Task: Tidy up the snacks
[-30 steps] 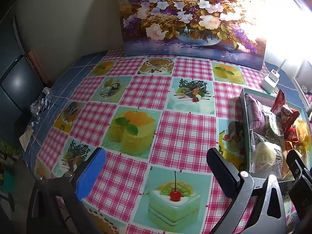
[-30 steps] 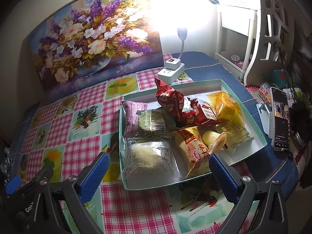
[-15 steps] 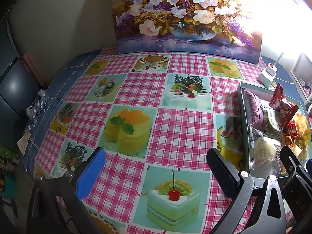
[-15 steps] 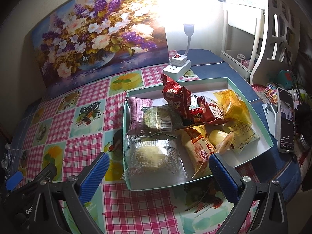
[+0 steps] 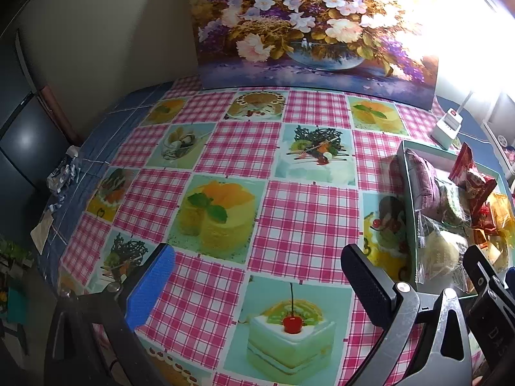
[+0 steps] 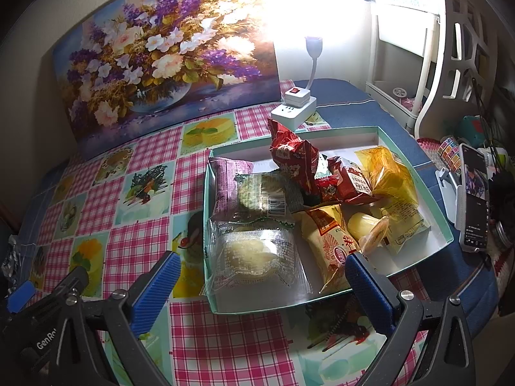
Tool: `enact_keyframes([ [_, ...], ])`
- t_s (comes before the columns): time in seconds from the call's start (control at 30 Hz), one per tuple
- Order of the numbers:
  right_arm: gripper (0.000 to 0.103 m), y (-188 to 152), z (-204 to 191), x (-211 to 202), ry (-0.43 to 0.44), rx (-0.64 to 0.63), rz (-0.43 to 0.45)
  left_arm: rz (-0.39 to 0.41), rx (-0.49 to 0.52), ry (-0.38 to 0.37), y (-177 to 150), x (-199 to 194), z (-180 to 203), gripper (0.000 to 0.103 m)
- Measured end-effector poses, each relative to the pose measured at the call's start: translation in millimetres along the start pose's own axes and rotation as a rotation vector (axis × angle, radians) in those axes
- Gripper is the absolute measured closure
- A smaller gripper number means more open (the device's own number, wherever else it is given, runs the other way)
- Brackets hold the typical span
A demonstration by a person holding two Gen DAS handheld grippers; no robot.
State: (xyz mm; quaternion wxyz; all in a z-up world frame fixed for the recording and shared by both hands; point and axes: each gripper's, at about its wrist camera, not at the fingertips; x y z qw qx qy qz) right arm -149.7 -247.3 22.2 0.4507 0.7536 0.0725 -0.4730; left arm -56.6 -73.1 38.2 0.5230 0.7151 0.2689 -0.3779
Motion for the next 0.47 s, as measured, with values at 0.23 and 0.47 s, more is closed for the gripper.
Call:
enact_keyframes([
  [0.23,0.000,-1,0,1,0.003,-0.001,-0.004,0.025,-0.029,0.027,0,-4,-6,0.000],
  [0.47,0.000,0,0,1,0.004,-0.001,-0.004,0.038,-0.047,0.021,2,-5,-11,0.000],
])
Point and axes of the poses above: each gripper's, at about its wrist camera, not at the fingertips, and x roughly the way its jaws point, z to its right, y to its top, and after that the axes turned 4 degrees about x, right-handed
